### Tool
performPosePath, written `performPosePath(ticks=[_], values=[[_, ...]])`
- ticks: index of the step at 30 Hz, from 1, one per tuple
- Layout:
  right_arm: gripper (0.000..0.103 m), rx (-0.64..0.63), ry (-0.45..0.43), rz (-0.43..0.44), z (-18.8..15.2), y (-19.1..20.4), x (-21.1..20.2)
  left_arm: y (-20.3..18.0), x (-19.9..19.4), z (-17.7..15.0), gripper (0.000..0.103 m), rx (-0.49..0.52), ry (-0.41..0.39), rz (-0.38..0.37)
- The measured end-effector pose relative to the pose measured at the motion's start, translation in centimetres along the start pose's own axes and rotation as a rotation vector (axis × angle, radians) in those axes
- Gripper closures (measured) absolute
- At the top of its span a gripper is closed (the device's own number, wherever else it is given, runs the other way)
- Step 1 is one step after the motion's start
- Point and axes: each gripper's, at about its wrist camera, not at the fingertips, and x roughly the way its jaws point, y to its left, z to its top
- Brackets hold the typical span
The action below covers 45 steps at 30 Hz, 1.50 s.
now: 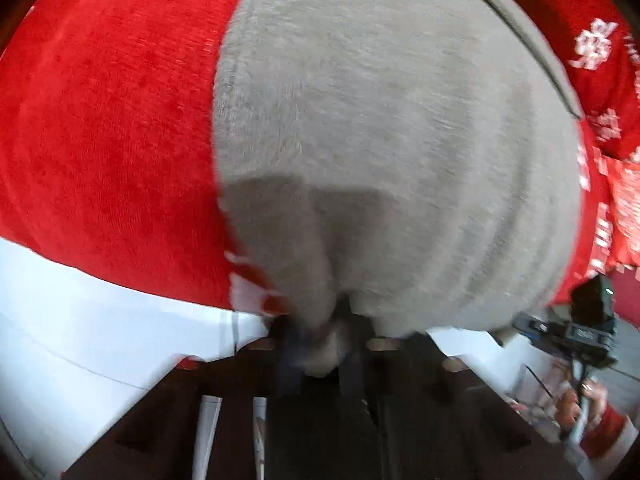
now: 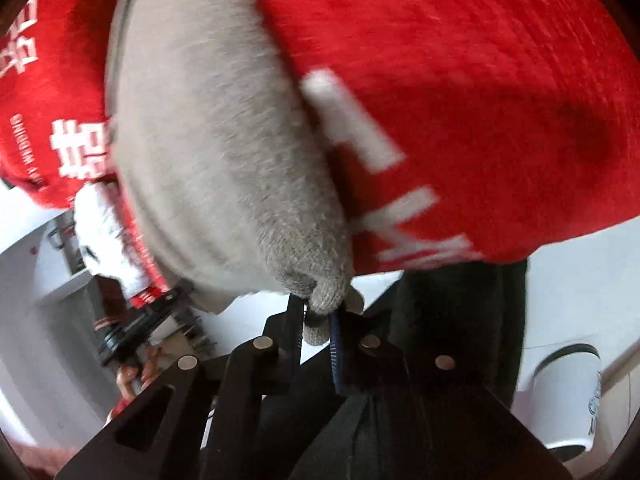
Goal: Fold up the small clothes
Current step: 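Lift the hem with both grippers, fold it over the sleeves, release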
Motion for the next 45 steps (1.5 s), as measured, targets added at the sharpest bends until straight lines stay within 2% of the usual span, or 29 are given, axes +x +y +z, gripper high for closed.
performPosePath(ticks=[6, 10, 16, 18, 20, 22, 27, 32, 39, 42, 45], values=[[0.091, -0.036, -0.028, 0.193, 0.5, 3.4, -2.7, -0.1, -3.6, 0.1, 0.09, 0.007, -0.015, -0.152], [0.091, -0.057, -0.066, 0.306, 1.8, 6.4, -4.4, -0.5, -7.6, 1.1, 0.09, 0.001, -0.067, -0.25], [0.091, -0.119, -0.13, 0.444, 5.2, 11.7, -7.4, -1.7, -12.6, 6.4, 0.093, -0.044, -0.193, -0.362], [0.091, -0.146, -0.162, 0.483, 7.2, 13.4, -9.2, -2.3, -14.2, 8.9, 0.093, -0.052, -0.247, -0.388], [0.096, -0.178, -0.197, 0.518, 9.6, 15.3, -10.9, -3.1, -15.2, 11.6, 0.093, -0.048, -0.292, -0.403], [0.096, -0.203, -0.228, 0.533, 12.3, 17.2, -12.3, -4.0, -16.4, 14.9, 0.093, -0.04, -0.343, -0.404], [0.096, -0.269, -0.284, 0.504, 20.1, 20.9, -15.5, -7.2, -16.7, 23.2, 0.093, -0.022, -0.424, -0.373], [0.096, -0.243, -0.3, 0.441, 27.1, 21.9, -15.1, -8.0, -14.3, 31.0, 0.093, -0.066, -0.419, -0.316], [0.096, -0.119, -0.314, 0.376, 33.9, 19.6, -12.9, -7.7, -10.1, 36.7, 0.093, -0.143, -0.387, -0.224], [0.095, -0.031, -0.306, 0.343, 35.9, 17.7, -11.3, -7.2, -7.8, 38.1, 0.092, -0.18, -0.333, -0.145], [0.092, 0.031, -0.306, 0.331, 36.8, 16.5, -10.8, -6.9, -6.5, 39.1, 0.092, -0.197, -0.276, -0.107]])
